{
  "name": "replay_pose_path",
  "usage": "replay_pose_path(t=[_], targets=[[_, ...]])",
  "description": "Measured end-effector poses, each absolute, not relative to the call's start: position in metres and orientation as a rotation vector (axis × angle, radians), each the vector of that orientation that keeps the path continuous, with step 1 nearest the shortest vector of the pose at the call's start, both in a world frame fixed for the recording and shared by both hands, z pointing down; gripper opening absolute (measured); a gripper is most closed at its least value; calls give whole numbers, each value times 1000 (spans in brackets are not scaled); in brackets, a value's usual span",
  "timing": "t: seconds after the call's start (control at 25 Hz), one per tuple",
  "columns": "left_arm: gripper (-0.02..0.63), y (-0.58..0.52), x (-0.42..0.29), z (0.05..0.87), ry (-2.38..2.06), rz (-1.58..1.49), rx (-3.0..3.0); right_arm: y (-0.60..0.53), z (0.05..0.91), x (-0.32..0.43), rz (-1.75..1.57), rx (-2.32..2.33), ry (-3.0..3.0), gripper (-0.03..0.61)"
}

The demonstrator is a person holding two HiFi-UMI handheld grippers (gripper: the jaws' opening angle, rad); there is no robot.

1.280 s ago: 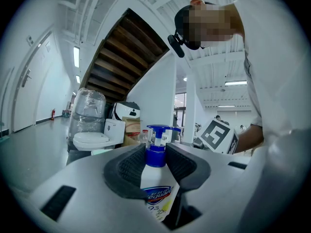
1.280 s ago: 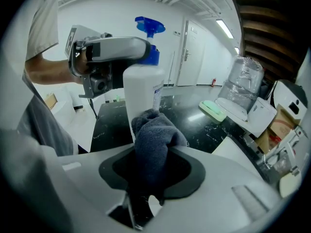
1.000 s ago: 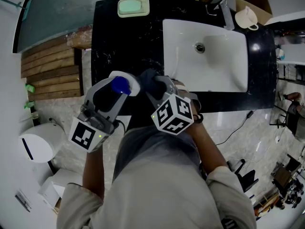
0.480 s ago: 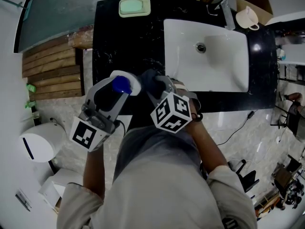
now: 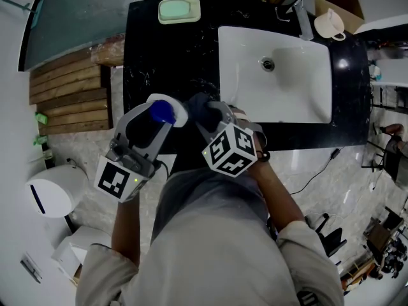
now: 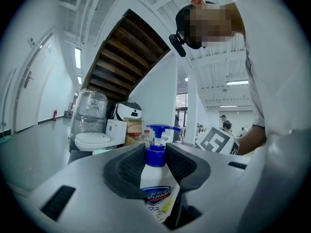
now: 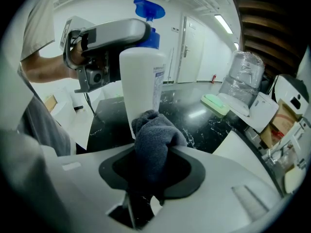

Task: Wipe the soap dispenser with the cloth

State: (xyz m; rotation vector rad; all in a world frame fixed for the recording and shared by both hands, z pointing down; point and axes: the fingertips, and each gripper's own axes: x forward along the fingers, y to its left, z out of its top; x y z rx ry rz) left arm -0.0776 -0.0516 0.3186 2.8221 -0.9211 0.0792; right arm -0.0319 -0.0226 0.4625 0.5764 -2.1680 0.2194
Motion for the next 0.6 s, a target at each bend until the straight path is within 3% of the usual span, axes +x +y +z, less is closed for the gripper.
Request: replay_pose_path(t=[0.6], targets=[[126,-49,-80,321,-954,97,2813,-26,448,-26,242,642,-2219,120]])
